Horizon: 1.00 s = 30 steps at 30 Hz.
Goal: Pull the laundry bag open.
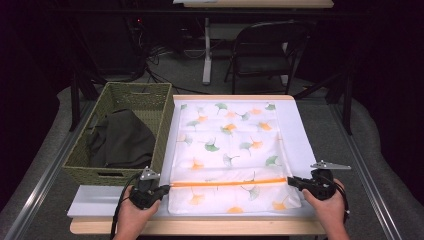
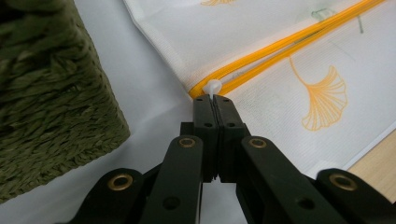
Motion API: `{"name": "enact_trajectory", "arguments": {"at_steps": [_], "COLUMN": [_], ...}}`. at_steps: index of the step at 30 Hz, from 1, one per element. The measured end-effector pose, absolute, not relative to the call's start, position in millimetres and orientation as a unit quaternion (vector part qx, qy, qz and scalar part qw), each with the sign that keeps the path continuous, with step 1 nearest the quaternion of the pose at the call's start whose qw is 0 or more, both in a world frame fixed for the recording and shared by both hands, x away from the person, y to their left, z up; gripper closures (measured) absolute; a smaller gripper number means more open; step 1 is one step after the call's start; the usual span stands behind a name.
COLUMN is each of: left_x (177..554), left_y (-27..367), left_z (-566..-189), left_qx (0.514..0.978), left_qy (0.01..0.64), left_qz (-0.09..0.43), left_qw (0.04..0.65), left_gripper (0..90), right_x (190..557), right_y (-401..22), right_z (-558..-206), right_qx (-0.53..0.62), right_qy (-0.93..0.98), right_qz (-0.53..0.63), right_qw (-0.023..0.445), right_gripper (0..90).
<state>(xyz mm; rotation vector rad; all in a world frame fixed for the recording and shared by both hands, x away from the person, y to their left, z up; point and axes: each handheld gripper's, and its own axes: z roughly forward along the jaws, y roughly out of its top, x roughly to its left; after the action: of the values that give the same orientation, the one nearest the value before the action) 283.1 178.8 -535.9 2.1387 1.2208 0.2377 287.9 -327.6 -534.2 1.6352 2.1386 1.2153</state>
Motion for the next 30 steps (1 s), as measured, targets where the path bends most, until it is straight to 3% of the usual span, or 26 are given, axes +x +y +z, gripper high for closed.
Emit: {"name": "enact_trajectory", "arguments": {"at_steps": [7,14,21,30], "left_x": [284.0,282.7,281.0,280.0], "left_y": [181.7,186.7,186.9,188.4], "left_z": [-536.2,-534.7,-531.5,-525.0], "left_qx": [0.816,0.811,0.813,0.811], "left_qy": [0.468,0.475,0.468,0.453], "left_qz": [0.098,0.102,0.103,0.102], "left_qw": [0.326,0.326,0.332,0.357], "left_gripper": [88.6,83.7,80.7,67.2], "right_x": [286.4,284.6,282.0,279.3], "right_y": [-324.5,-322.7,-324.5,-311.3], "right_z": [-536.0,-537.8,-533.3,-528.4], "right_qx": [0.55,0.545,0.535,0.485], "right_qy": [0.726,0.74,0.742,0.771], "right_qz": [0.403,0.381,0.384,0.372], "right_qw": [0.092,0.096,0.125,0.179], "right_gripper": [79.4,68.5,58.0,50.1]}}
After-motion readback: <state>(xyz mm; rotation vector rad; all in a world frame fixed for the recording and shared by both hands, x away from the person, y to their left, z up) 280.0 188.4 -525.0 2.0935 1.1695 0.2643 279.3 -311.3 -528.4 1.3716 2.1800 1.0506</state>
